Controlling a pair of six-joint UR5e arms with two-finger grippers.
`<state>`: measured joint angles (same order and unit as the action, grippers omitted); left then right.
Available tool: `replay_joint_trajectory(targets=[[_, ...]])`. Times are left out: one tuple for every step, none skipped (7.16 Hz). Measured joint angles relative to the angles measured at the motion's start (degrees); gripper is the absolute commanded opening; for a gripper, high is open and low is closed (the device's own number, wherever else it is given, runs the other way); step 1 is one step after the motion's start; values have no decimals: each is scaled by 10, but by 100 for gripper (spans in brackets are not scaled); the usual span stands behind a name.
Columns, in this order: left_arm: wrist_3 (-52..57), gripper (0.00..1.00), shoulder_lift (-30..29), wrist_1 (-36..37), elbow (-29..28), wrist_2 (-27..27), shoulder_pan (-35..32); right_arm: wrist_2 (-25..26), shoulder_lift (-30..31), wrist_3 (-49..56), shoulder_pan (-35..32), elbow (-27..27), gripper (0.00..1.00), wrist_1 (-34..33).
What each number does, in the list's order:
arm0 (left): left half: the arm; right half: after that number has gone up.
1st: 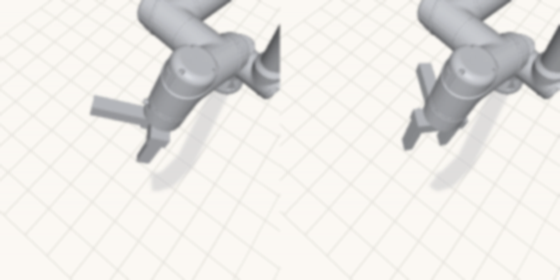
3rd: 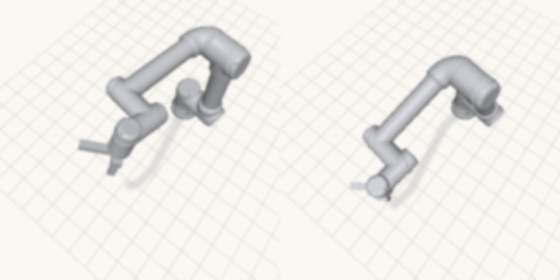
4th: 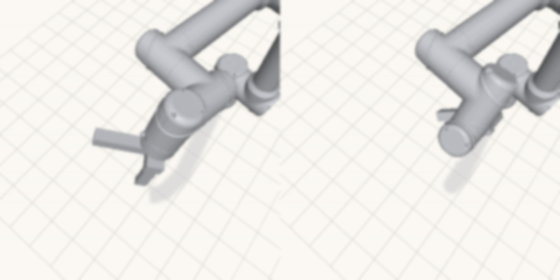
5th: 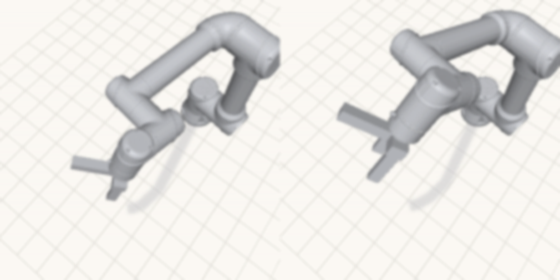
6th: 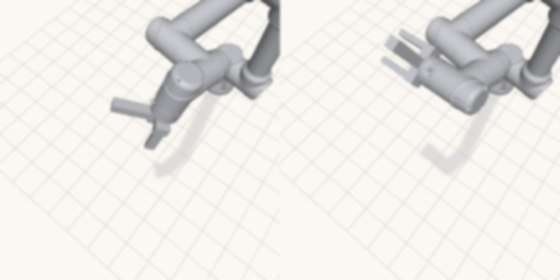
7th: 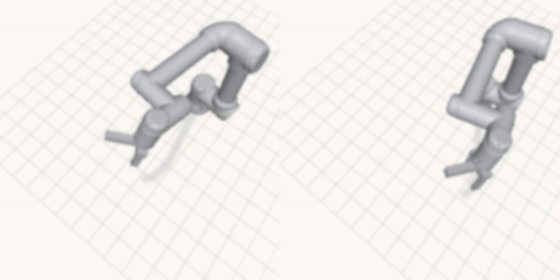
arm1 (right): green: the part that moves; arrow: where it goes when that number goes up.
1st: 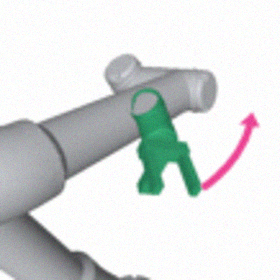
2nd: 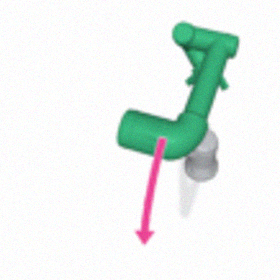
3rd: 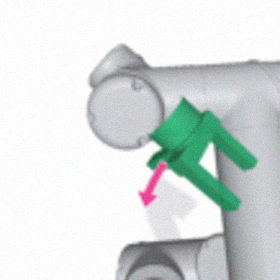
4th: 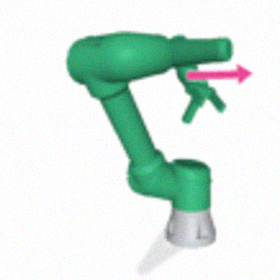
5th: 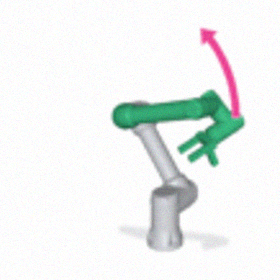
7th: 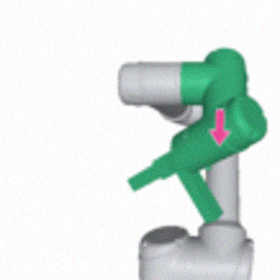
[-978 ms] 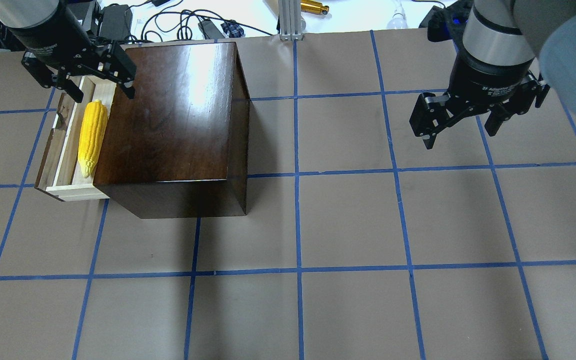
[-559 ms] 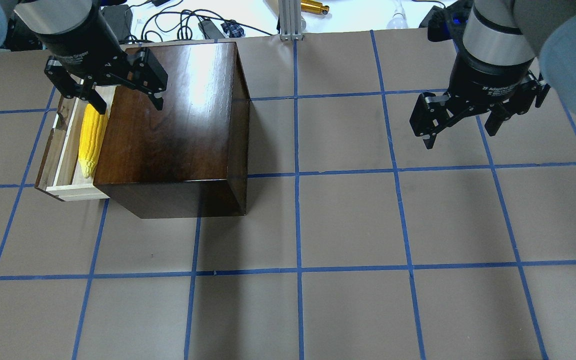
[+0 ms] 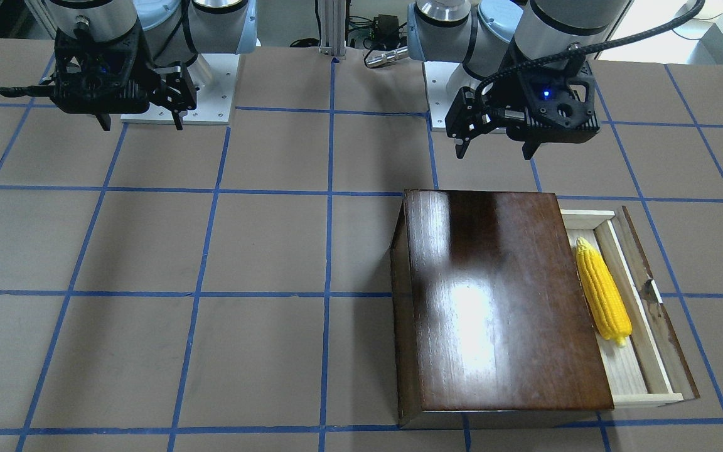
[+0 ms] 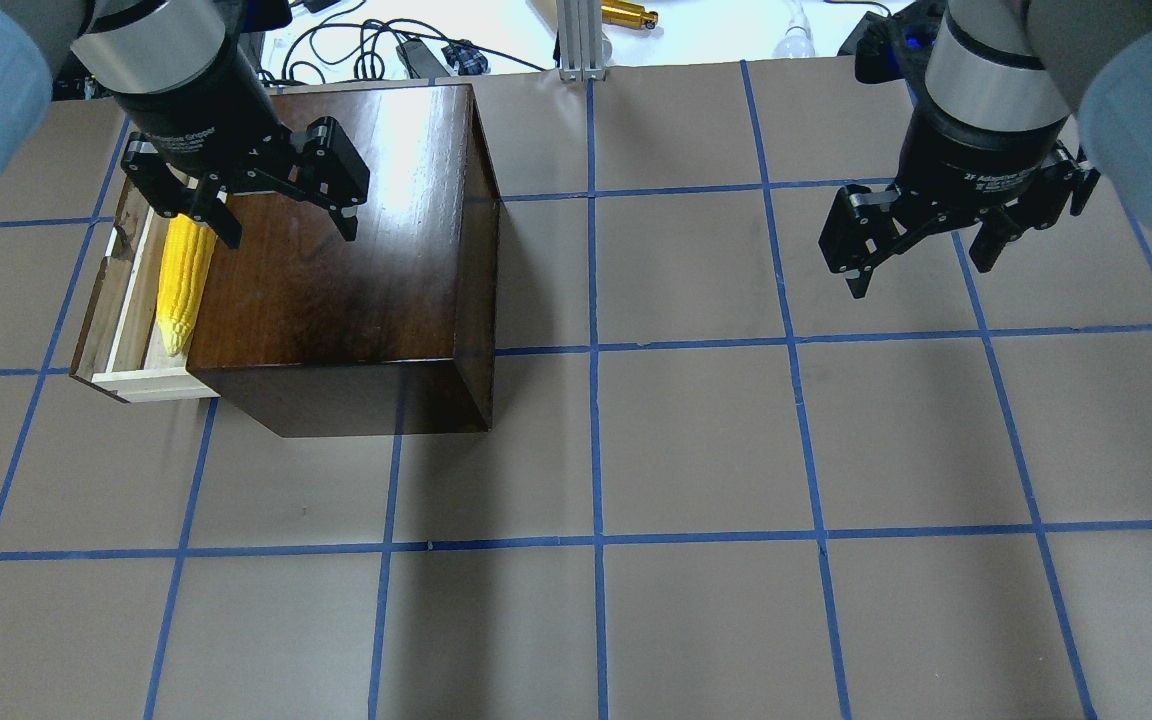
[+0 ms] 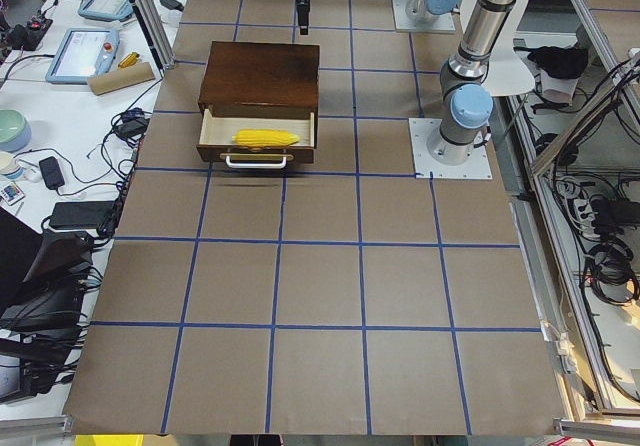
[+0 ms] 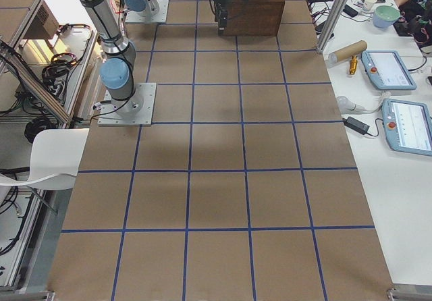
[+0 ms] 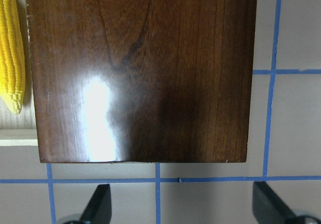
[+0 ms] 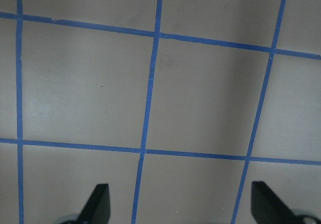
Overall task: Open drawer and put corn inside
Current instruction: 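Open the left gripper and raise it away from the drawer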
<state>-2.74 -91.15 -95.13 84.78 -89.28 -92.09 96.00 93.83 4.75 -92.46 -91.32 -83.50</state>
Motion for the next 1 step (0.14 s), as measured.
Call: replay_joint_trajectory(targets=[[0,100,3,1,1,0,0,0,0,0,0,0,100,0]])
